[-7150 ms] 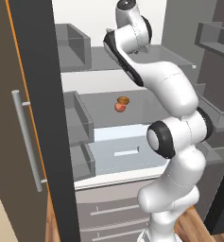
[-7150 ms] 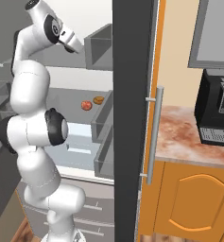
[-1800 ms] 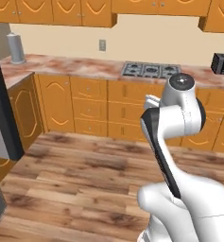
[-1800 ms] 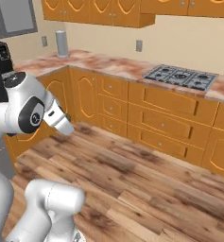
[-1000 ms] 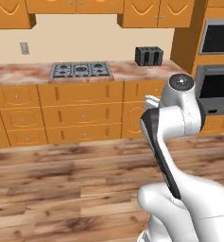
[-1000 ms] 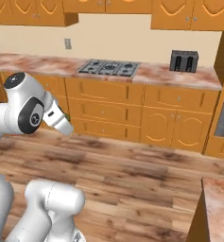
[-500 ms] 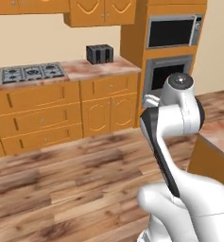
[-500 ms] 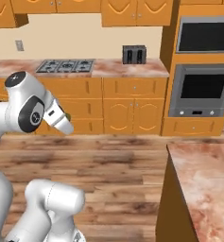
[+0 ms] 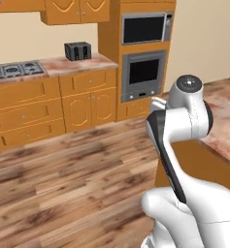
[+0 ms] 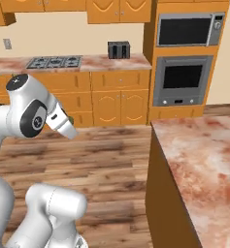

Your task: Pick up the peach and kiwi from the fridge and place one fruit on each plate on the dining counter.

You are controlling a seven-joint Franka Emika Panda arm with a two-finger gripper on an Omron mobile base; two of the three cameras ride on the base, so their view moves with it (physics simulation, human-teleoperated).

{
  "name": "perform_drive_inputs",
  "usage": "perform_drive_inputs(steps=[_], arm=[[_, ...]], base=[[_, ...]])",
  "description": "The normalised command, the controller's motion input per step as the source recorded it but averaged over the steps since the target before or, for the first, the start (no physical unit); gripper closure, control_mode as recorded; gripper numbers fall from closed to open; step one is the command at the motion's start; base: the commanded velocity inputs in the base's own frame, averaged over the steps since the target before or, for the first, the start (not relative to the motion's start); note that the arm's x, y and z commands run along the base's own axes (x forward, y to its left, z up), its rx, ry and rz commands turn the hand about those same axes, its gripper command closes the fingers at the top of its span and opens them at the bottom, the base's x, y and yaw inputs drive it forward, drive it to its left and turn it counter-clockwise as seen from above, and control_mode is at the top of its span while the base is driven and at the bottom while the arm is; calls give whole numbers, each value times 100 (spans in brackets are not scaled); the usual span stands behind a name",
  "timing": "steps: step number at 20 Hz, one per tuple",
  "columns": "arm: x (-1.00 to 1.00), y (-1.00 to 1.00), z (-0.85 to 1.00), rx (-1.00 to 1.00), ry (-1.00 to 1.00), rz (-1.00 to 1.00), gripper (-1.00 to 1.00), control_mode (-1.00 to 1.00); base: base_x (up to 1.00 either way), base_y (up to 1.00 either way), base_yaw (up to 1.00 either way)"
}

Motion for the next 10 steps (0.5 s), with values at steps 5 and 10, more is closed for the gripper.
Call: perform_drive_inputs(steps=[5, 10], arm=[[0, 0, 0, 0, 0, 0, 100, 100], [0, 0, 0, 0, 0, 0, 100, 100]], base=[[-58, -26, -22], [-61, -26, -22]])
